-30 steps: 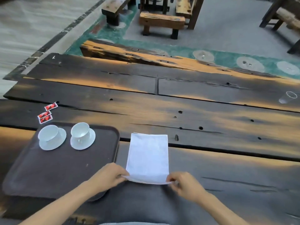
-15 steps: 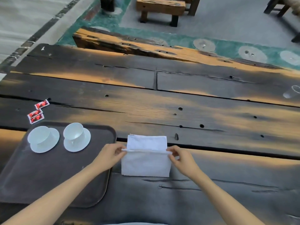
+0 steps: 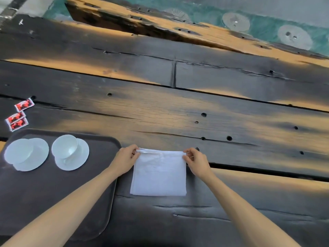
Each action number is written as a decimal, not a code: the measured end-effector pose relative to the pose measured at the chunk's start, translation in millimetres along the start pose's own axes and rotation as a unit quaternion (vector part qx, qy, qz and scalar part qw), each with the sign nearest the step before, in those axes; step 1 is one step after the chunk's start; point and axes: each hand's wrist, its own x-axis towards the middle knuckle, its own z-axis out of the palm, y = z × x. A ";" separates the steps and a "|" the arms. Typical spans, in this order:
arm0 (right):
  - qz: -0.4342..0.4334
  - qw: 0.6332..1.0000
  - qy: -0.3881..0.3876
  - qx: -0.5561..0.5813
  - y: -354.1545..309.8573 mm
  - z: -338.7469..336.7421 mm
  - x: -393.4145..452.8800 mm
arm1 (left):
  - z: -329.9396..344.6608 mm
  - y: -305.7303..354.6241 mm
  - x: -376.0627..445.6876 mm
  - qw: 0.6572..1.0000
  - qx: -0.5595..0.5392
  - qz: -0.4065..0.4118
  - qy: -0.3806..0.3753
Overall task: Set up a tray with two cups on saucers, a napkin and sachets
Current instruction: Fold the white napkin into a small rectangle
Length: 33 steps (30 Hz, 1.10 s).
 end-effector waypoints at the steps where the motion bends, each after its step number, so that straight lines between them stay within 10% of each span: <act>1: 0.002 1.000 -0.003 0.003 1.0 1.3 3.0 | 2.2 -1.5 3.0 1.000 -0.001 -0.004 -0.003; 12: 0.047 0.996 0.048 0.058 5.4 23.1 8.2 | 18.0 2.8 11.9 0.997 0.047 -0.040 0.045; 18: -0.088 0.982 0.110 -0.127 -13.9 51.6 -29.5 | 41.6 24.9 -16.7 0.976 0.199 0.063 0.068; 22: -0.190 0.965 0.045 -0.174 -19.0 91.0 -59.4 | 77.5 34.0 -50.3 0.958 0.227 0.174 -0.008; 33: -0.100 0.948 0.003 -0.301 45.3 101.6 -91.0 | 80.7 -2.4 -74.6 0.928 0.347 0.067 -0.115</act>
